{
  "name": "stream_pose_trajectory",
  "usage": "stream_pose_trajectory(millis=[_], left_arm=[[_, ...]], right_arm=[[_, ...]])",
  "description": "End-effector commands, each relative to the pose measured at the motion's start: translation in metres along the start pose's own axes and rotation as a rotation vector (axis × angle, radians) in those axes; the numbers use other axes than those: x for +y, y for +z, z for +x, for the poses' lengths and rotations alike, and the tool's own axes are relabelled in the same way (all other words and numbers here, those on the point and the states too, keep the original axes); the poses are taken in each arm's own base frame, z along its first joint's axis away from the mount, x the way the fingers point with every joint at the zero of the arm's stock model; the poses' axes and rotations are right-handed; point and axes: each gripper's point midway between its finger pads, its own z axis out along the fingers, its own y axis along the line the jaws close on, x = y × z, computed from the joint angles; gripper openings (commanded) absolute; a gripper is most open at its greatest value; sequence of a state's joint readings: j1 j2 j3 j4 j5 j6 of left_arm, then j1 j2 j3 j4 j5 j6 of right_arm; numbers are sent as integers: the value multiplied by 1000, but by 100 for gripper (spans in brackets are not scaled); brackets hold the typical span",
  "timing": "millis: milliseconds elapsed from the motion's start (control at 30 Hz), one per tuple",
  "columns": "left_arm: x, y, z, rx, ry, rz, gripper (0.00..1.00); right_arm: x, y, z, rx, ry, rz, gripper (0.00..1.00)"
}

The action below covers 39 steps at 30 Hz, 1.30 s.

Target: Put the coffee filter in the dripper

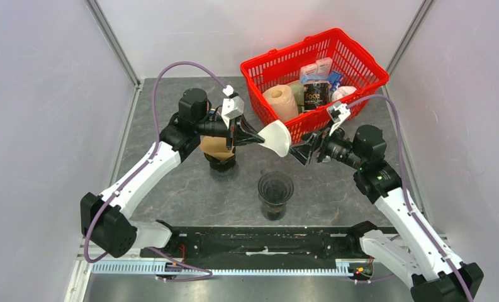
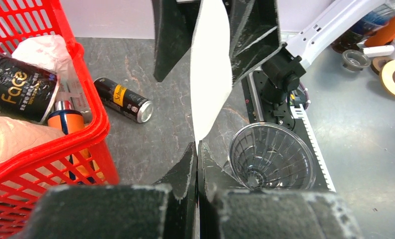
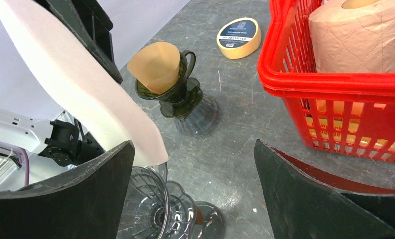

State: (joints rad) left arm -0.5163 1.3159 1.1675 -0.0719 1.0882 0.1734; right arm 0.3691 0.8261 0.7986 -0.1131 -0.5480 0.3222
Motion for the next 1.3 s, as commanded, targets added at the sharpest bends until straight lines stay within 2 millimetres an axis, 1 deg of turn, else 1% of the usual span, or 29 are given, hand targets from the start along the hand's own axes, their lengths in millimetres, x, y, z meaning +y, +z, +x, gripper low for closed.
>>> stream_pose_trajectory(millis=[0,133,333,467,567,700,833,1000,1267], left_arm=[[-6,1,-9,-29,3,53,2],[-7,2,-8,-29,-17,67,2],[-3,4,-8,-27,-38,59,2],[-2,5,-8,-28,-49,61,2],[-2,5,-8,-28,-50,65,2],[-2,5,-8,-28,-49,61,2],[-2,6,-7,-27,-51,65,2],[-2,7,-7,-29,-58,74,2],[-1,7,-7,-27,-65,62,2]], right_arm=[[11,8,-27,-86,-35,-74,97],[19,15,-37,-112,-31,-132,97],[34,22,-45,-112,9,-233,95],[41,29,-45,-88,57,-300,89],[40,35,-44,-78,92,-317,85],[39,38,-46,-80,110,-321,74],[43,35,-49,-93,90,-332,64],[48,32,-52,-90,86,-352,44],[59,27,-52,-68,92,-401,16]])
